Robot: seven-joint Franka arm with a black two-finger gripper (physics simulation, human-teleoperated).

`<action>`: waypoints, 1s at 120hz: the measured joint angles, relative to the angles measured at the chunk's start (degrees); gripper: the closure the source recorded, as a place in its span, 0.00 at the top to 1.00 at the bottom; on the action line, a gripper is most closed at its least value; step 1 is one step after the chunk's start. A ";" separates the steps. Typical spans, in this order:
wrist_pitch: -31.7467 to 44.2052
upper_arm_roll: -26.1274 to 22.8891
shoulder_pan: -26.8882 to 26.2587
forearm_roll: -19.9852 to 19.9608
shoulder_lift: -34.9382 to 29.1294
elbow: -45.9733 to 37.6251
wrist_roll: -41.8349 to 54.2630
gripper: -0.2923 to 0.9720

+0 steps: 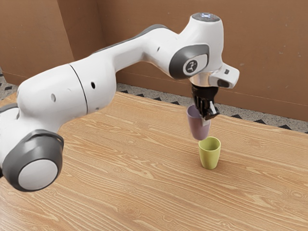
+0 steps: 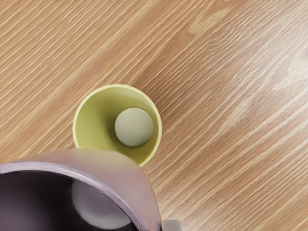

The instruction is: Place the left cup onto the right cup

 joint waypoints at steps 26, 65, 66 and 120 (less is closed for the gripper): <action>-0.01 -0.44 0.00 0.06 2.41 2.38 -0.12 0.15; 0.28 -1.38 -0.07 0.07 4.98 4.84 -0.23 0.15; 0.29 -1.38 -0.07 0.07 5.03 4.86 -0.23 0.15; 0.80 -1.47 0.11 0.09 6.46 5.16 -0.32 0.15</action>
